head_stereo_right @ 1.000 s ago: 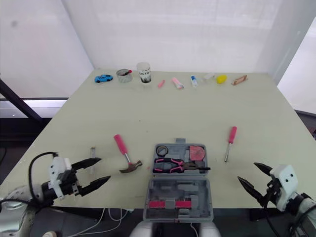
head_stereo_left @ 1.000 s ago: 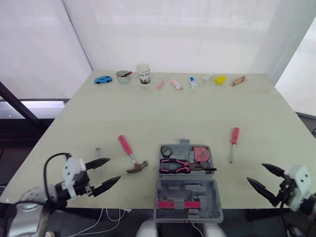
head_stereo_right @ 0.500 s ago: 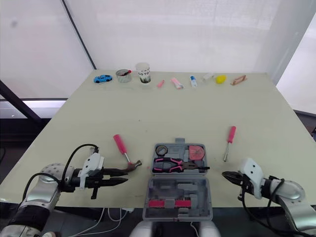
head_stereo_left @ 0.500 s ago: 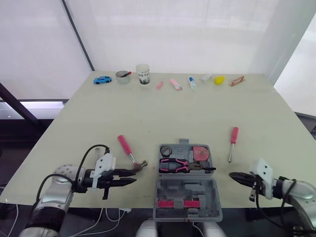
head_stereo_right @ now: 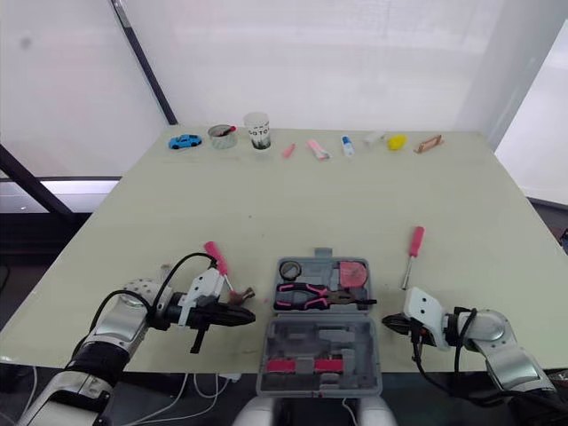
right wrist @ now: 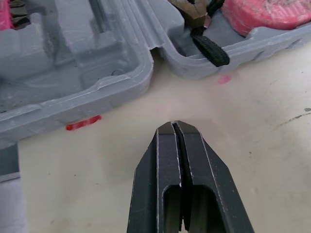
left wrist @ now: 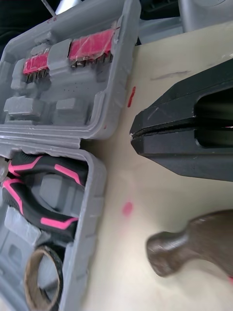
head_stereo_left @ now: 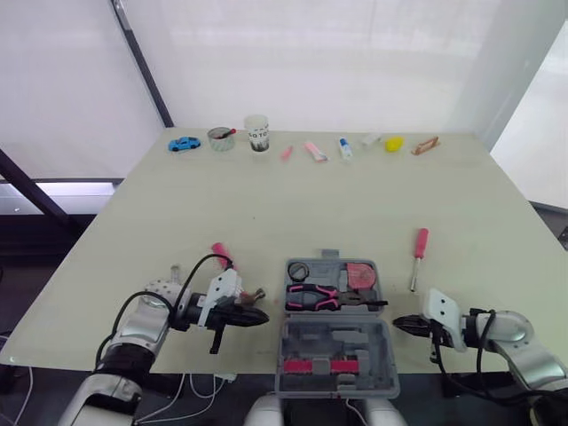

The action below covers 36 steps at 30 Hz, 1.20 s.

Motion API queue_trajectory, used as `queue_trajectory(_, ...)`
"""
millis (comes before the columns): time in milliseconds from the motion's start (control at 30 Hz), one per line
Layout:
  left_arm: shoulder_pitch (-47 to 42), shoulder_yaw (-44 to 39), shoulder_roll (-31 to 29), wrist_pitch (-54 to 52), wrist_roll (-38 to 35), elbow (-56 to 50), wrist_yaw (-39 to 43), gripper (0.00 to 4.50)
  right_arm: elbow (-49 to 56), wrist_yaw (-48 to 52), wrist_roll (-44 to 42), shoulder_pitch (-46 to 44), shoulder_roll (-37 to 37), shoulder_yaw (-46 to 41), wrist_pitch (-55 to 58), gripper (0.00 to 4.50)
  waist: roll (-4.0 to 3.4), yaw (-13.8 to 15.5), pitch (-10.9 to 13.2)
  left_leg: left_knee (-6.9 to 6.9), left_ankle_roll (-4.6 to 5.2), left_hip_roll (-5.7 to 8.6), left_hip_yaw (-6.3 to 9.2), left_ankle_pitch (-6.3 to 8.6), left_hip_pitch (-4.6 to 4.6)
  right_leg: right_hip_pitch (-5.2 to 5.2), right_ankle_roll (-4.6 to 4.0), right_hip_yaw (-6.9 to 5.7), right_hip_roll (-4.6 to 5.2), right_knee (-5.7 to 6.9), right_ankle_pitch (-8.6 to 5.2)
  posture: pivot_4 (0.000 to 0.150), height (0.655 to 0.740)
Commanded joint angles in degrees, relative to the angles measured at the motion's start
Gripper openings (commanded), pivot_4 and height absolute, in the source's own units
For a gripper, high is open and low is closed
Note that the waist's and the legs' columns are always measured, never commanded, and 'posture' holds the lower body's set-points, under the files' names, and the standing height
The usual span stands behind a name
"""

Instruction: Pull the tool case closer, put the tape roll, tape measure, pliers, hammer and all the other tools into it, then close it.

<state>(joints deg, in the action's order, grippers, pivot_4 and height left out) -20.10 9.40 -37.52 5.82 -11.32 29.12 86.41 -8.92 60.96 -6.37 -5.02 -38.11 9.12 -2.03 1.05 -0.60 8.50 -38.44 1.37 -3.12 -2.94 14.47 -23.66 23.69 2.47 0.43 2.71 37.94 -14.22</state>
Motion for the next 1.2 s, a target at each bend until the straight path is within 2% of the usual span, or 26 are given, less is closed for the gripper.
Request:
queue_trajectory(33, -1.4, 0.5, 0.9, 0.8, 1.0, 2.5, 0.0, 0.06, 0.7, -0.5, 0.7, -1.5, 1.9, 1.5, -1.3, 0.0, 0.0, -0.1, 0.0, 0.0, 0.0, 0.0, 0.0, 0.0, 0.02, 0.0, 0.0, 0.0, -0.01, 0.02, 0.0, 0.15, 0.74)
queue_trajectory(600, -4.9, 2.1, 3.7, 4.0, 4.7, 7.9, -0.9, 0.06, 0.4, -1.2, 1.9, -1.6, 3.2, 2.9, -1.3, 0.0, 0.0, 0.0, 0.0, -0.05, 0.0, -0.01, 0.05, 0.0, 0.02, -0.03, 0.0, -0.02, -0.04, 0.05, 0.01, 0.15, 0.74)
queue_trajectory(1200, -8.6, 4.2, 9.7, 4.4, 7.0, 10.3, -1.5, 0.06, -0.1, -1.2, 2.2, -3.0, 4.0, 3.0, -1.0, 0.0, 0.01, 0.1, 0.0, -0.15, 0.0, 0.02, 0.07, -0.01, 0.01, -0.09, 0.05, 0.01, -0.04, 0.07, 0.04, 0.15, 0.74)
